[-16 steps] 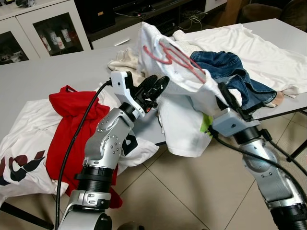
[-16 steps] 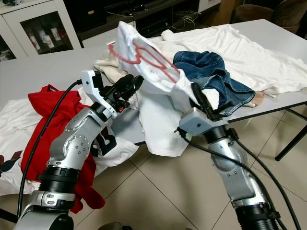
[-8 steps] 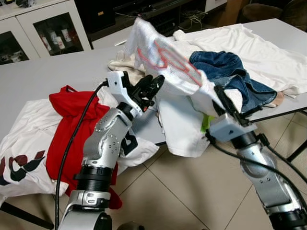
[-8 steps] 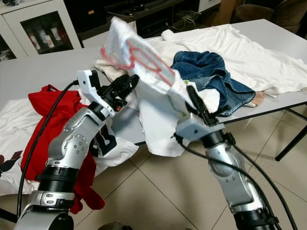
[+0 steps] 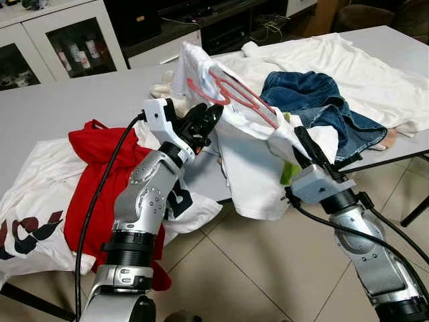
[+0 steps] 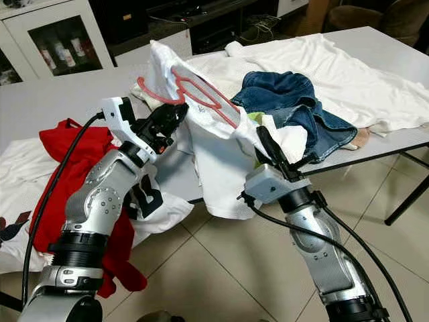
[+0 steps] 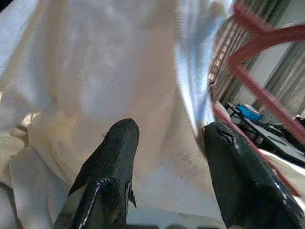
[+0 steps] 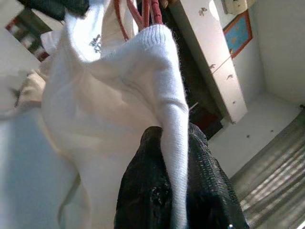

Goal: Hang hanger

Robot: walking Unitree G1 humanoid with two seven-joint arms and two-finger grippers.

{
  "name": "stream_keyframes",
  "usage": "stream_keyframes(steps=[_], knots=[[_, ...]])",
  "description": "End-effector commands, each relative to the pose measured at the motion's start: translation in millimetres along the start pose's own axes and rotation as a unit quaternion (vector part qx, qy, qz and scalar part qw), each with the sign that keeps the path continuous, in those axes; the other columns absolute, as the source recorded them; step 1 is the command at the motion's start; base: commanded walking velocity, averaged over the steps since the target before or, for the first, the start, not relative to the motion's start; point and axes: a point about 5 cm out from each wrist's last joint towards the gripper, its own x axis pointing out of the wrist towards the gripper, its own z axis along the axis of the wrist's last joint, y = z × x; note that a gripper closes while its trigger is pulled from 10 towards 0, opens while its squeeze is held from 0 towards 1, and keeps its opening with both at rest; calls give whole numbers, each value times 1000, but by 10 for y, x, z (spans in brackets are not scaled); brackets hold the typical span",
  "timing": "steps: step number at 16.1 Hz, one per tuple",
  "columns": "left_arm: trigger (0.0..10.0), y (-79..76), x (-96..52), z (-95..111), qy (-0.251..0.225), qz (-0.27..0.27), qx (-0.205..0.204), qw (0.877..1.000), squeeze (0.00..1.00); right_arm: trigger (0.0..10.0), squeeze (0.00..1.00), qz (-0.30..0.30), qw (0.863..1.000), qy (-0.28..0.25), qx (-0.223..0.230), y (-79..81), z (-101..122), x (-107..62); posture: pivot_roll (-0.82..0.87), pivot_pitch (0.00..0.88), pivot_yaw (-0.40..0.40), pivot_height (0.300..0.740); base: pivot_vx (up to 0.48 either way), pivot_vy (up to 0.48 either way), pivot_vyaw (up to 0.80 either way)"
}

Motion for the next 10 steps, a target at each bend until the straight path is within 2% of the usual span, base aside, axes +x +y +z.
stream_keyframes(steps=[1,2,3,4,5,7,8,10], knots=[[10000,24,25,49,-7,11,10,1000,0,10000,0,-3,1000,-13,11,-49,35,-14,43,4,118,740,0,0,0],[10000,45,23,46,-7,18,9,1000,0,10000,0,1,1000,-14,11,-51,36,-30,43,4,118,740,0,0,0],[8510,48,23,47,-9,17,7,1000,0,10000,0,2,1000,-14,12,-52,38,-35,43,4,118,740,0,0,0],[3961,47,22,48,-10,17,6,1000,0,10000,0,2,1000,-14,13,-54,41,-40,40,6,115,740,0,0,0],[0,26,22,52,-15,10,1,1000,0,10000,0,3,1000,-19,20,-60,58,-39,40,6,115,740,0,0,0],[0,17,23,49,-15,9,2,1000,0,10000,0,4,999,-24,25,-65,80,-34,42,6,115,740,0,0,0],[10000,28,24,44,-9,13,3,1000,0,10000,0,8,999,-25,25,-52,78,-34,45,6,115,740,0,0,0],[10000,36,21,41,-6,13,7,1000,0,10000,0,10,999,-27,24,-40,82,-26,47,6,116,740,0,0,0]])
